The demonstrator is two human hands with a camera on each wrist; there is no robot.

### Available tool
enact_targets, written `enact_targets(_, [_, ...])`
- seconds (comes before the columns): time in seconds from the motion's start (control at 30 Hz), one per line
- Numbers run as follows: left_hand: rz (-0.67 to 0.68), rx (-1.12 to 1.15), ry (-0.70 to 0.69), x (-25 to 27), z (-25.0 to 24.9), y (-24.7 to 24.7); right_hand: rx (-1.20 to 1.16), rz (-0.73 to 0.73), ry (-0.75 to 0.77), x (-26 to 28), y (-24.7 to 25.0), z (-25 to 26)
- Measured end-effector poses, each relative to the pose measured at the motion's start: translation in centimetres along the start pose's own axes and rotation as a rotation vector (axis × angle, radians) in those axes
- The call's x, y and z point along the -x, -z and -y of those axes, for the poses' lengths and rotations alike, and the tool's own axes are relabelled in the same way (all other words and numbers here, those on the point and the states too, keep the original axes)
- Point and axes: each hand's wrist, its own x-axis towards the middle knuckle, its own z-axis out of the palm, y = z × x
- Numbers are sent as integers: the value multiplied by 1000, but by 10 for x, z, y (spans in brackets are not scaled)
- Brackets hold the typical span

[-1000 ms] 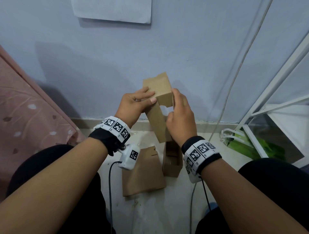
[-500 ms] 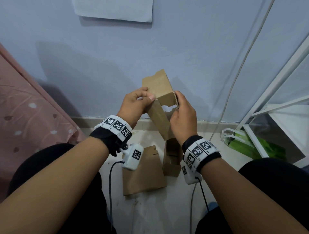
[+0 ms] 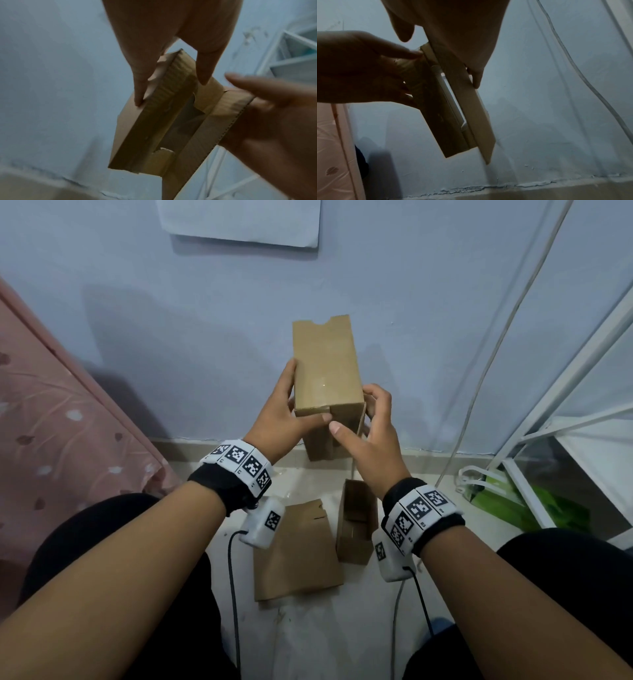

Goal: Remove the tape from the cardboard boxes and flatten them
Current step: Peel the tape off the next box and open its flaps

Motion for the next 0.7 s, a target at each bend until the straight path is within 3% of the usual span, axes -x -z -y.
enact_targets(0.2, [31,-248,-132,4,1,7,-224,-95,-184,-5,5,10])
enact_targets(0.33, [133,-361,-242,7,-3,1,-340,-169,-290,-11,9,10])
enact_targets(0.47, [167,-385,-239,8,-1,1,-239,-154,-241,-6,6,6])
enact_targets(0.7, [104,-360,-112,7,2,-2,-65,-132,-158,-2,2,4])
